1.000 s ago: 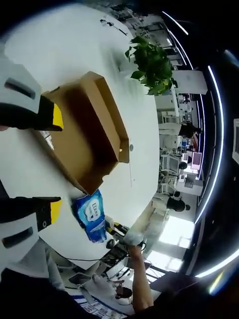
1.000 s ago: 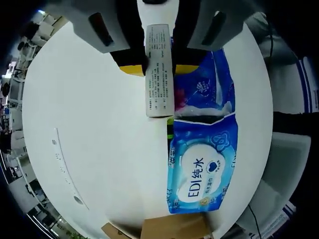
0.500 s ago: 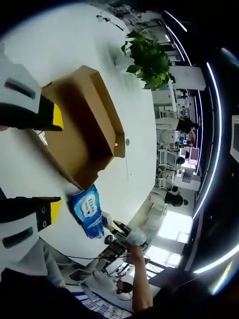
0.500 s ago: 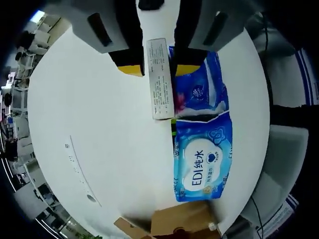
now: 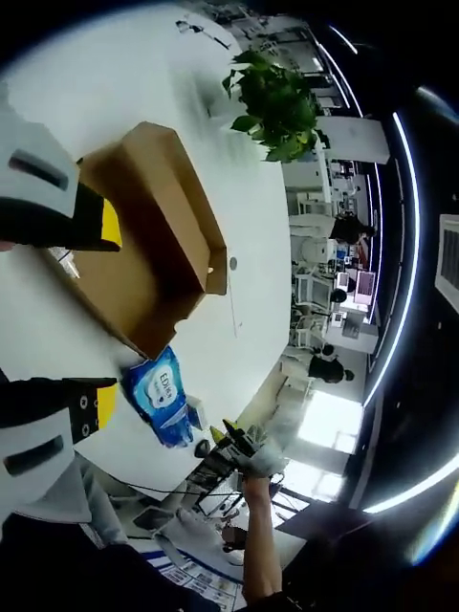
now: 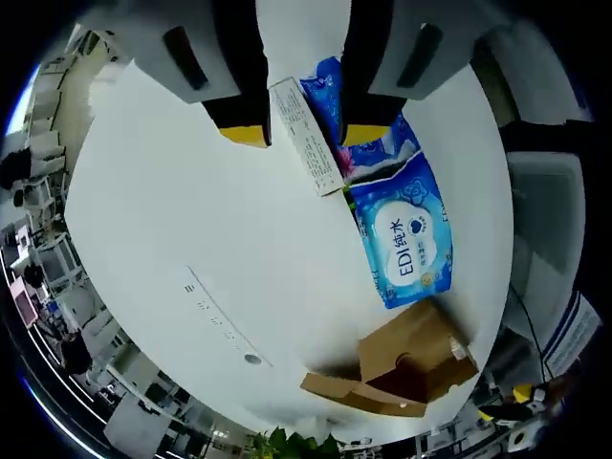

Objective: Operate the shoe box by opening the lid, removing the specified soft item, and placing it in the target area until the item is outside and the box remains undamaged.

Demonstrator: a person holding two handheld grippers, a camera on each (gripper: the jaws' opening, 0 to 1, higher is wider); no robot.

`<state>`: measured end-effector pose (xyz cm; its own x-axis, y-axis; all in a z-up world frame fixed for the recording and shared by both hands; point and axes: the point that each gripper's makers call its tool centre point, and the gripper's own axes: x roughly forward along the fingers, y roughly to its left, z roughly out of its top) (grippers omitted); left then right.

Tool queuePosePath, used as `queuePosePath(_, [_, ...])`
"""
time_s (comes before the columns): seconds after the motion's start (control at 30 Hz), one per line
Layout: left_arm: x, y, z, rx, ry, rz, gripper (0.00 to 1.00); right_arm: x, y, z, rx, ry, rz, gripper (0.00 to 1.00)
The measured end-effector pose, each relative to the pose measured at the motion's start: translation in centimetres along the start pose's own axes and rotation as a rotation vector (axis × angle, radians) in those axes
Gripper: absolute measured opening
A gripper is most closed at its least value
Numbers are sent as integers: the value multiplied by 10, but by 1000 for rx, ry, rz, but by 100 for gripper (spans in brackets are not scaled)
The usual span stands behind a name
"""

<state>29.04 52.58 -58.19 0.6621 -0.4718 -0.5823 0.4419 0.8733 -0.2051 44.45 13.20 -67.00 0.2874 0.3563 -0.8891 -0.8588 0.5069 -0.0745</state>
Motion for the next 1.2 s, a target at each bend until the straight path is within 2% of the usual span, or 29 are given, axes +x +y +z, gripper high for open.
queuePosePath(0.13, [-7, 6, 0, -2, -8, -2, 54, -7, 2, 21, 88, -92, -18, 27])
queuePosePath(0.23, [-13, 12, -2, -4, -11, 0, 54, -10, 13, 37, 152, -150, 10, 28])
queuePosePath(0.4, [-22, 22, -9, -18, -16, 4, 54, -12, 31, 69, 222, -260, 14, 30])
queuePosePath(0.57, [-31, 31, -13, -36, -22, 12, 53, -9, 51, 95, 226, -308, 31, 31])
queuePosePath(0.83, [-42, 44, -15, -50, -33, 28, 53, 0, 87, 154, 230, -402, 101, 32])
queuePosePath(0.87, [-43, 46, -16, -52, -34, 30, 53, 1, 90, 157, 226, -405, 105, 32])
queuePosePath(0.9, [-45, 48, -17, -55, -33, 34, 53, 4, 99, 169, 212, -416, 122, 32])
queuePosePath(1.03, [-50, 56, -22, -69, -34, 47, 53, 8, 119, 195, 191, -455, 157, 33])
queuePosePath(1.2, [-55, 62, -29, -85, -32, 59, 53, 19, 158, 233, 143, -496, 234, 34])
